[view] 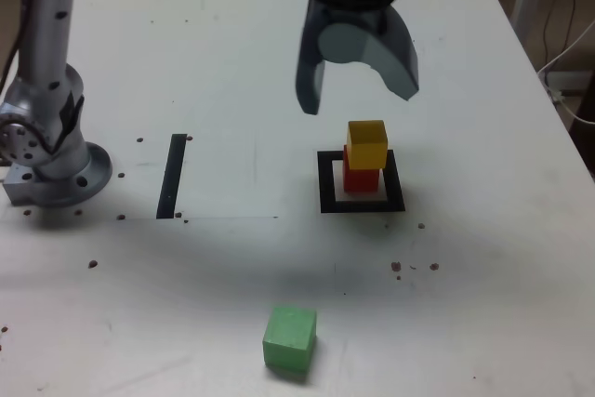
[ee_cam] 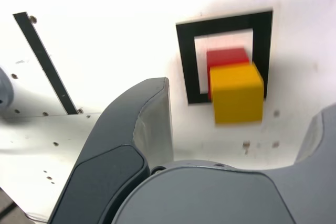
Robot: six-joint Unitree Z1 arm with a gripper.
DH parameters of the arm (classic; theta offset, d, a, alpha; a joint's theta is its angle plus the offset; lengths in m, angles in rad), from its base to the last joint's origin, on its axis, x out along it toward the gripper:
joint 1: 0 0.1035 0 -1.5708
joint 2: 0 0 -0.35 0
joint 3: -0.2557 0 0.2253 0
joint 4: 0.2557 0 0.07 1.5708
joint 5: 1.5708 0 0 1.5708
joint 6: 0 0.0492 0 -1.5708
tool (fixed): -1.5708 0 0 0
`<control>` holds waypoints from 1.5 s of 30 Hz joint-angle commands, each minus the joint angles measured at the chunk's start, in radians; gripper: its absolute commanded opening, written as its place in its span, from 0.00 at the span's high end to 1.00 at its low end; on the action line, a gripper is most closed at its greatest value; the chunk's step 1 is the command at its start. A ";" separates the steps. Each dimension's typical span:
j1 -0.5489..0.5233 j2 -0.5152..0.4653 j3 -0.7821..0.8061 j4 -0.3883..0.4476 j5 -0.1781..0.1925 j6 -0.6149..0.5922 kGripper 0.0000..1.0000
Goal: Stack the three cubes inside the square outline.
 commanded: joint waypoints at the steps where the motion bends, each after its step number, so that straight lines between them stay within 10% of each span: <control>1: -0.046 -0.030 0.021 0.014 0.005 -0.016 0.00; 22: -0.575 -0.001 0.100 -0.033 -0.120 -0.422 0.00; 45: -0.648 0.185 0.093 -0.168 -0.196 -0.433 0.04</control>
